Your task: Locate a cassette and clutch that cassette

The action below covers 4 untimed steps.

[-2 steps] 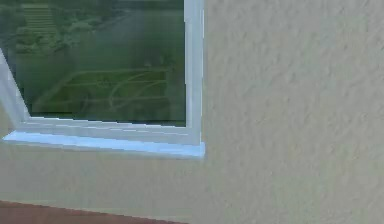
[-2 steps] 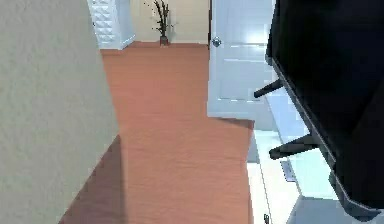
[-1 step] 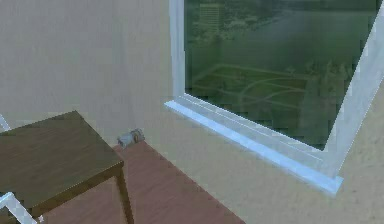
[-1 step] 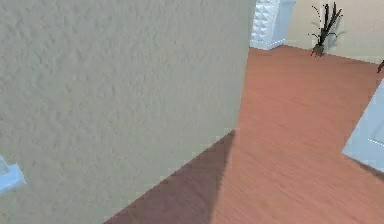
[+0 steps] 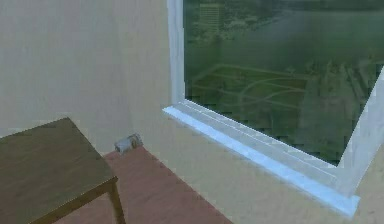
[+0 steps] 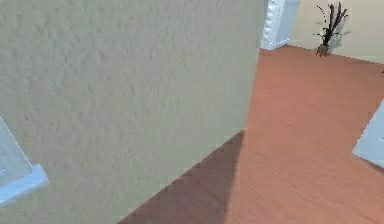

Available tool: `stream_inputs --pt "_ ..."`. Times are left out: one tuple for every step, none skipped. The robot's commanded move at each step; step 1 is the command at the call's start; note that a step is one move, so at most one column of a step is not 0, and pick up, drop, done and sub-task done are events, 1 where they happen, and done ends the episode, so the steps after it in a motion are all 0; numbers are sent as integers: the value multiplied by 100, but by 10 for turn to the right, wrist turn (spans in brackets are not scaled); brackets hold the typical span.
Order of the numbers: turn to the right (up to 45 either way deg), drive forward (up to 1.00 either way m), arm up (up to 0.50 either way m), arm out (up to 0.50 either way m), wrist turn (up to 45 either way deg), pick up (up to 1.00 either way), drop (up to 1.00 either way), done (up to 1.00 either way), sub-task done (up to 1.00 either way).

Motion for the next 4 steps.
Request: stream_inputs --pt "-450 0 0 0 0 0 0 0 0" --pt "-450 0 0 0 0 0 0 0 0" --pt "-450 0 0 0 0 0 0 0 0" --pt "-150 0 0 0 0 0 0 0 0"
